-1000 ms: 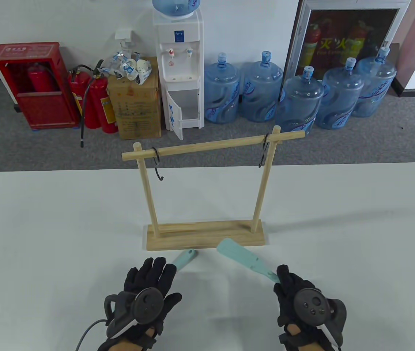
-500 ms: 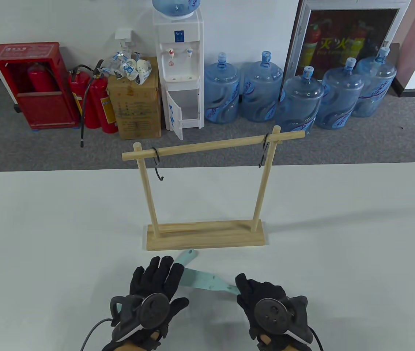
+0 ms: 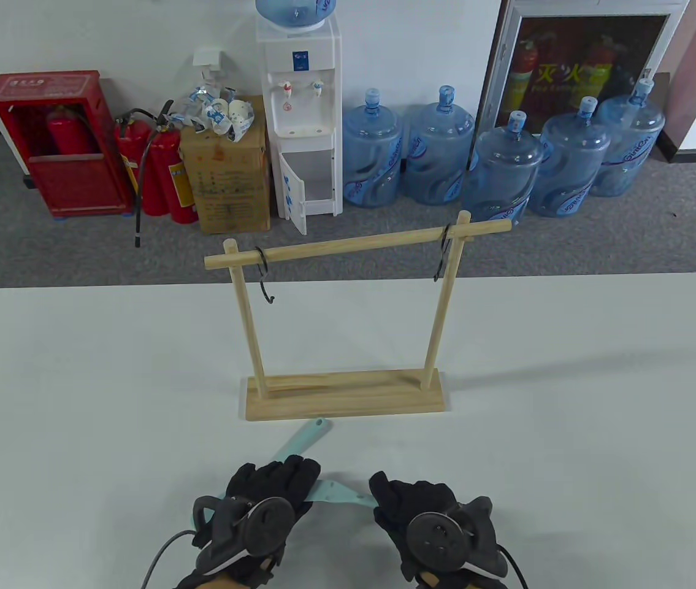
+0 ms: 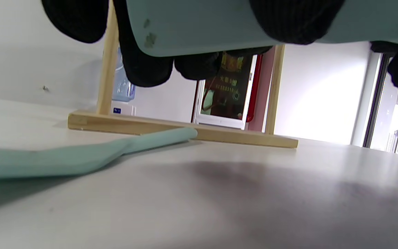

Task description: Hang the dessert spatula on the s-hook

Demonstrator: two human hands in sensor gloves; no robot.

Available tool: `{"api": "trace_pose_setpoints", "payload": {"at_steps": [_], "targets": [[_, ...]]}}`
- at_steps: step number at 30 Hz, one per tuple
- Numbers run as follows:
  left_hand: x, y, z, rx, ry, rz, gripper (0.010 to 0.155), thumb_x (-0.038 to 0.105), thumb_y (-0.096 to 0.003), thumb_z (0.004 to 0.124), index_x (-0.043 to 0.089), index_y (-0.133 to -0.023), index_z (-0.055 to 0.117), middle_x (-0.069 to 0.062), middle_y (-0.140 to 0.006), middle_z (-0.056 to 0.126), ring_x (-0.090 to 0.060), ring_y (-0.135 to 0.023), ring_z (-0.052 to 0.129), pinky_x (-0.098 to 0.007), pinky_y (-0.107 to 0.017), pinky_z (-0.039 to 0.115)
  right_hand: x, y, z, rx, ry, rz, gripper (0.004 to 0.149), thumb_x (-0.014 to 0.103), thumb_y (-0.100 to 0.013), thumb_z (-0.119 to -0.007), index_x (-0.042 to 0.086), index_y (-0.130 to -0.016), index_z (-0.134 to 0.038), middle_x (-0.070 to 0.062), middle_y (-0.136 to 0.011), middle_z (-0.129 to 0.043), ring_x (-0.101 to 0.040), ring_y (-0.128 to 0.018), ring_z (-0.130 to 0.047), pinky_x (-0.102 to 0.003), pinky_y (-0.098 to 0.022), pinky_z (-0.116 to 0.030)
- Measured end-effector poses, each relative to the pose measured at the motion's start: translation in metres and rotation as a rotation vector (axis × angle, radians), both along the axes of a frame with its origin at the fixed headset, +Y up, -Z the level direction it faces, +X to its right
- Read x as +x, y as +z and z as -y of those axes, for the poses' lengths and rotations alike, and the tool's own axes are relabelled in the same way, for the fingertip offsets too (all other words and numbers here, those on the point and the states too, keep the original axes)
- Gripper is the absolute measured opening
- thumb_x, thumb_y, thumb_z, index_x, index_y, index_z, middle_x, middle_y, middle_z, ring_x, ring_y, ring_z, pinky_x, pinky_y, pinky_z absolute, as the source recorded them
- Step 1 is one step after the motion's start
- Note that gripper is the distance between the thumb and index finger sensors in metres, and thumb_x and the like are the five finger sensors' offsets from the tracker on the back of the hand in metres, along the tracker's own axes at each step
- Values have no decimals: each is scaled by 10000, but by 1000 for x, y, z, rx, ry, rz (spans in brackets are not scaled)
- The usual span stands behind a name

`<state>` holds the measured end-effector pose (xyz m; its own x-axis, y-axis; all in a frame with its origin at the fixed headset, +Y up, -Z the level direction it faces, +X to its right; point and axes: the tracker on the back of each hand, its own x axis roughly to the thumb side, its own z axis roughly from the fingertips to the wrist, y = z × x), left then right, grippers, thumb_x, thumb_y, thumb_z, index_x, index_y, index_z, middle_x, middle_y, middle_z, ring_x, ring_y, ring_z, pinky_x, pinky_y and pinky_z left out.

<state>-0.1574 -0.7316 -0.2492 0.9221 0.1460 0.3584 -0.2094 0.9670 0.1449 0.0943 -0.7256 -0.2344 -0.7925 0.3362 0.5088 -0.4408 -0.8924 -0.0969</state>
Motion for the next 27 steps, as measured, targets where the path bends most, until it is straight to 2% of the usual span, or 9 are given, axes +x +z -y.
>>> {"api": "trace_pose_setpoints", "payload": {"at_steps": [6, 12, 14, 19, 23, 27], "targets": [[-4, -1, -2, 12, 35, -10, 579, 535, -412, 772, 316, -947, 815, 23, -888, 984, -236, -752, 1012, -578, -632, 707, 12, 1, -6, 43, -65, 49, 573, 431, -454, -759, 140, -947, -737, -125, -854, -812, -363, -665, -916, -600, -524, -683], [-26, -12, 1, -36, 170, -61, 581, 540, -426, 749, 318, -961, 794, 21, -883, 975, -237, -739, 1004, -555, -620, 718, 53, -1, -11, 43, -262, 152, 652, 473, -454, -759, 166, -1012, -626, -126, -948, -697, -383, -785, -824, -623, -596, -615], [-34, -15, 4, -69, 249, -75, 581, 536, -434, 737, 305, -964, 787, 7, -875, 974, -245, -722, 1007, -553, -612, 722, 64, -2, -9, 44, -286, 209, 681, 483, -454, -756, 163, -1029, -580, -125, -973, -650, -387, -818, -784, -627, -615, -588], [-49, -18, 1, -94, 434, -89, 586, 534, -450, 715, 273, -971, 772, -6, -840, 986, -246, -664, 1023, -535, -578, 746, 80, -8, 4, -10, -278, 286, 673, 491, -454, -751, 161, -1021, -602, -125, -966, -663, -386, -808, -797, -626, -611, -595], [-53, -18, -4, -121, 603, -63, 582, 531, -462, 722, 236, -959, 792, -17, -791, 1015, -235, -596, 1049, -517, -534, 777, 84, -12, 11, -51, -254, 310, 670, 492, -454, -751, 157, -1017, -609, -129, -962, -668, -391, -804, -800, -627, -610, -594], [-62, -25, -11, -207, 724, -46, 578, 509, -485, 718, 153, -930, 814, -43, -708, 1048, -227, -462, 1079, -507, -460, 815, 87, -13, 13, -68, -256, 313, 669, 494, -454, -750, 158, -1016, -615, -130, -961, -671, -390, -803, -802, -627, -610, -596]]}}
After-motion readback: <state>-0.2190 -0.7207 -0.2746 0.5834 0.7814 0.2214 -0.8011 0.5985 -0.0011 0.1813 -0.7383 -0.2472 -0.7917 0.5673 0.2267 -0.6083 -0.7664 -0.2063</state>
